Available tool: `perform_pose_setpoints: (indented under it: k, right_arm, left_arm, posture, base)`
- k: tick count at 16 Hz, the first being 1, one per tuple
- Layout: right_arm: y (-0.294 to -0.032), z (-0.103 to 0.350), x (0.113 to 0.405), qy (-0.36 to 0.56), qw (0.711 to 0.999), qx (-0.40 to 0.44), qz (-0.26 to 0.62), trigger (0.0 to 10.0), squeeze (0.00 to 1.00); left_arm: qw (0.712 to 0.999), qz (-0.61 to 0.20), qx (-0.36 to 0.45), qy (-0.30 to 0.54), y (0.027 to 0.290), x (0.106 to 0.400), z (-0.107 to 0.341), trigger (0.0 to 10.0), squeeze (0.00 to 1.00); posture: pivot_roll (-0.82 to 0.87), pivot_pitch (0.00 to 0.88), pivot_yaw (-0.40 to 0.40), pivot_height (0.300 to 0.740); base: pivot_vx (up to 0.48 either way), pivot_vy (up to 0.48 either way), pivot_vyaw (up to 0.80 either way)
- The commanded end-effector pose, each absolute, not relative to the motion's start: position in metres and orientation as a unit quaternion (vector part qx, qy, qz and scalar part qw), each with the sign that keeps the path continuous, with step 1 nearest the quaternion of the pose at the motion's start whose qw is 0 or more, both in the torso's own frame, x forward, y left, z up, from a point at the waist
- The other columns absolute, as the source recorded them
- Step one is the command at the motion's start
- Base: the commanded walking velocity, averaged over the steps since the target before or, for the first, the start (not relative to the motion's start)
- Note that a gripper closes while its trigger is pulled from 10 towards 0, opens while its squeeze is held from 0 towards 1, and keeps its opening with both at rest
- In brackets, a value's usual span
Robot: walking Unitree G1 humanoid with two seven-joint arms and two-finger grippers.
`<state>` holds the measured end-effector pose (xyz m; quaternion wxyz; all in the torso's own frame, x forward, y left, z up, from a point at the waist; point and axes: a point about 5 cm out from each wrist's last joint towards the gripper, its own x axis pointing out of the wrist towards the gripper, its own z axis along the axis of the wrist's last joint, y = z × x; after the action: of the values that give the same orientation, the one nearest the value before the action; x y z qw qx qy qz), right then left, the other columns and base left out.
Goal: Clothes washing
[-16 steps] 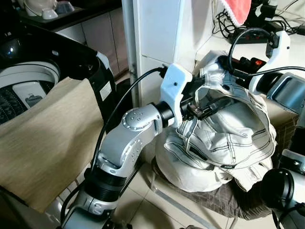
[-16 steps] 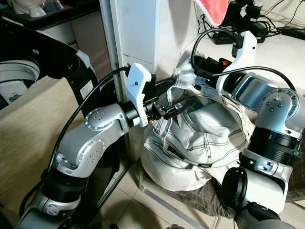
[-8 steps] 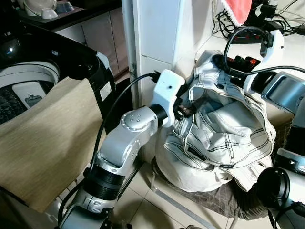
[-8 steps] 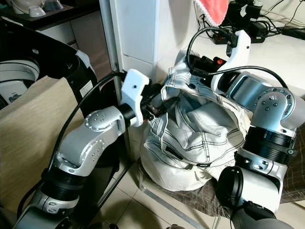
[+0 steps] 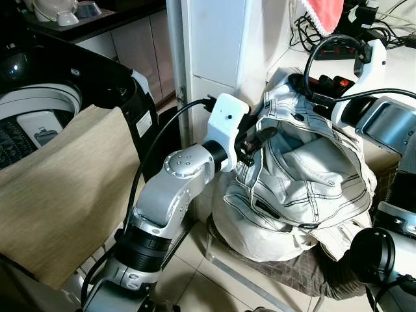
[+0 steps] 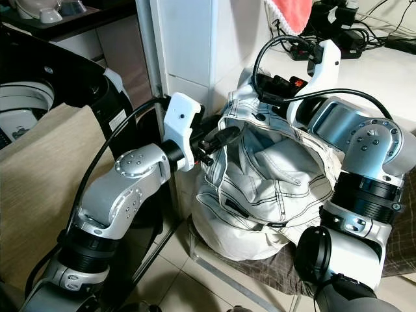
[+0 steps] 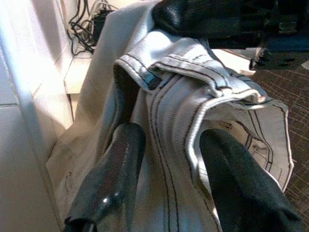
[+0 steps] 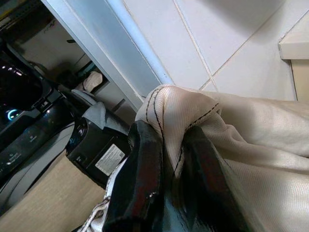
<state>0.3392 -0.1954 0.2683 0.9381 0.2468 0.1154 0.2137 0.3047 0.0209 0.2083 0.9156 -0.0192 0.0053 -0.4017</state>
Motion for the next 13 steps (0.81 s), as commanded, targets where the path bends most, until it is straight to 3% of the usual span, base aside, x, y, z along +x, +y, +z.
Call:
perform_pose_setpoints:
  k: [1,10,11,12,13]
  right_arm:
    - [-0.191,0.286,0.336,0.08,0.938,0.24,0.236,0.0,0.0]
    - [-0.19,0.287,0.335,0.078,0.939,0.235,0.24,0.0,0.0]
    - [-0.189,0.287,0.334,0.076,0.939,0.233,0.242,0.0,0.51]
    - [-0.189,0.287,0.334,0.075,0.939,0.231,0.244,0.0,0.93]
    - [-0.189,0.287,0.334,0.074,0.94,0.228,0.245,7.5,1.0]
  left_arm:
    - [0.919,-0.393,-0.026,0.004,0.024,0.308,0.21,0.0,0.0]
    - [0.92,-0.391,-0.032,0.002,0.028,0.31,0.21,0.0,0.0]
    - [0.921,-0.387,-0.033,0.0,0.029,0.31,0.211,0.0,0.0]
    - [0.923,-0.384,-0.033,-0.003,0.03,0.311,0.212,0.0,0.0]
    - [0.926,-0.373,-0.051,-0.031,0.037,0.314,0.22,0.0,0.0]
  posture:
    - [-0.14,0.0,0.022,0.74]
    - [-0.14,0.0,0.025,0.74]
    - [-0.14,0.0,0.025,0.74]
    - [-0.13,0.0,0.024,0.74]
    - [-0.13,0.0,0.025,0.74]
  base:
    - [0.0,0.0,0.0]
    - [0.0,0.0,0.0]
    - [0.0,0.0,0.0]
    - [0.0,0.0,0.0]
    - [0.0,0.0,0.0]
